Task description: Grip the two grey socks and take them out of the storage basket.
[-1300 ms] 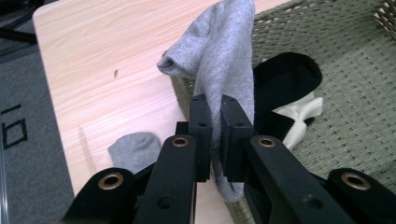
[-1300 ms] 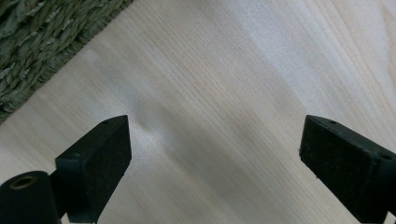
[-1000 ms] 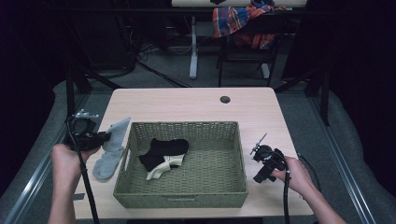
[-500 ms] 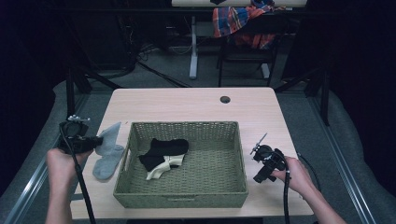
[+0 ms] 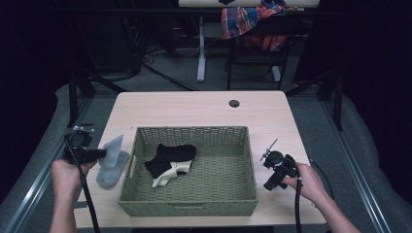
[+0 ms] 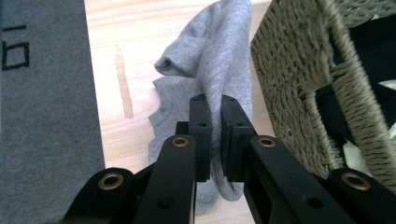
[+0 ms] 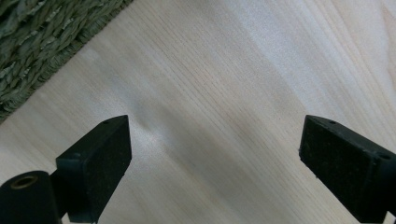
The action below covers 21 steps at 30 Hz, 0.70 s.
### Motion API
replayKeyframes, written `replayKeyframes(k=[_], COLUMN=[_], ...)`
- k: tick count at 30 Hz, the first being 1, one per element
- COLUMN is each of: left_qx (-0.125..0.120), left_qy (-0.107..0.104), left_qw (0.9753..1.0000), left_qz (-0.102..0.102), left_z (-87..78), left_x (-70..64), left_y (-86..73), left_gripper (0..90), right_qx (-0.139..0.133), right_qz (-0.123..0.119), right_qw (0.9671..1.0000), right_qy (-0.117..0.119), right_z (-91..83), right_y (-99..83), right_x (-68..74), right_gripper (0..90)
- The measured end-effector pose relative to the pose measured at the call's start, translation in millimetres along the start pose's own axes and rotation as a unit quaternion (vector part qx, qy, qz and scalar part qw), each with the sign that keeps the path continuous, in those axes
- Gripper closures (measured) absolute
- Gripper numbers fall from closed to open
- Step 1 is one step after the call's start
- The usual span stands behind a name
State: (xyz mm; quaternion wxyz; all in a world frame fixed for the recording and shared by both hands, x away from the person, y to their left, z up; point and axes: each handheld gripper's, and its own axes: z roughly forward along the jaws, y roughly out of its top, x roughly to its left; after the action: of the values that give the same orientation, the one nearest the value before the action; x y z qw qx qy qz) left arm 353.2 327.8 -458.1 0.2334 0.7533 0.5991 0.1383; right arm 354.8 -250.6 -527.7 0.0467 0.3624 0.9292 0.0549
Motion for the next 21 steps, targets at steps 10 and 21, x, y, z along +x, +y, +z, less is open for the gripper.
replayKeyframes(k=[10, 21], left_qx=[0.03, 0.063], left_qy=[0.0, -0.005], left_qw=[0.9995, 0.9979], left_qz=[-0.007, -0.015], left_z=[19.4, 34.6], left_x=[2.8, 8.8], left_y=[-5.4, -10.8], left_gripper=[85.3, 84.8], right_qx=[0.0, 0.005], right_qz=[0.0, -0.004], right_qw=[1.0, 1.0], right_qy=[0.0, 0.0], right_z=[0.2, 0.1], right_y=[0.1, 0.6], right_x=[0.2, -0.2], right_gripper=[8.9, 9.0])
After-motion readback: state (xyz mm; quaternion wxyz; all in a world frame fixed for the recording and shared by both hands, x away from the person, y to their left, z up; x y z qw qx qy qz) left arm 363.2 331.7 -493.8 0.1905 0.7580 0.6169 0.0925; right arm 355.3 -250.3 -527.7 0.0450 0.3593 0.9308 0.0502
